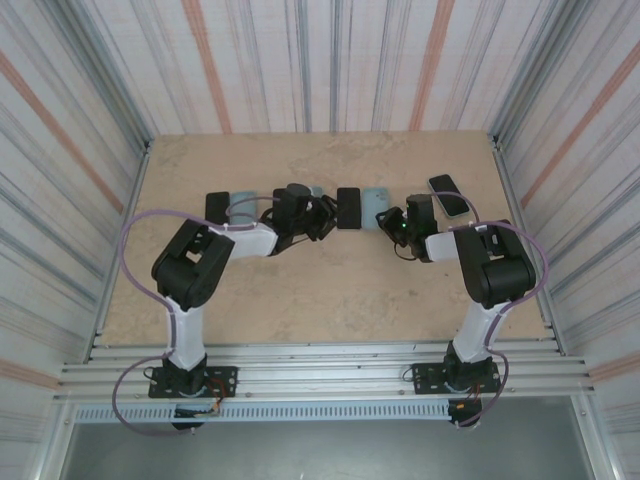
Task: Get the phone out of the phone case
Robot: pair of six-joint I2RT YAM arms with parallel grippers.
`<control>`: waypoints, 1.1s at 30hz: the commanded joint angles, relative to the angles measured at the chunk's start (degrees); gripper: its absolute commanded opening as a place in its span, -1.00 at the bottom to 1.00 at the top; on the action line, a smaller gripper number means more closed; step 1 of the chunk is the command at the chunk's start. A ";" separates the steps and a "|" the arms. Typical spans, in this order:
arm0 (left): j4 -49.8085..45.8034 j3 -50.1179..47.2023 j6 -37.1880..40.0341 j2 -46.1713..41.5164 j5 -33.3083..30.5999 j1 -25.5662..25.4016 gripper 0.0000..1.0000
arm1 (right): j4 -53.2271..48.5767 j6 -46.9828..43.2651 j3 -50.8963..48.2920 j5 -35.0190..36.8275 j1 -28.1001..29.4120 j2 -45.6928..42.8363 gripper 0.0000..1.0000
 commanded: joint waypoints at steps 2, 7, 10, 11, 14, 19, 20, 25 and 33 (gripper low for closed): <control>-3.05 1.53 3.01 -3.49 1.02 0.60 0.34 | -4.64 -4.85 2.07 1.76 -0.89 -0.62 -0.18; -4.17 1.64 4.26 -4.77 1.37 0.88 0.35 | -7.29 -8.56 3.52 1.92 -1.32 0.00 -0.12; -4.36 1.66 4.53 -5.04 1.63 1.09 0.35 | -9.09 -10.79 5.14 1.97 -1.75 0.76 -0.10; -4.36 1.67 4.53 -5.04 1.70 1.06 0.35 | -9.49 -11.34 5.68 1.61 -1.92 1.26 -0.08; -4.37 2.10 4.48 -4.88 2.17 1.12 0.35 | -10.20 -12.40 7.41 -0.32 -2.29 2.83 -0.04; -4.72 3.88 5.08 -5.12 4.06 1.25 0.36 | -13.26 -15.44 9.10 1.24 -2.94 1.67 0.04; -5.34 4.39 5.60 -5.35 4.26 1.21 0.36 | -14.26 -16.39 9.58 1.55 -3.16 1.04 0.07; -9.49 6.80 10.52 -7.39 5.11 1.72 0.42 | -22.43 -25.38 12.94 2.95 -4.08 -3.59 0.25; -9.47 9.05 11.83 -8.64 7.58 1.96 0.63 | -35.50 -40.71 22.23 0.79 -10.35 -8.55 0.71</control>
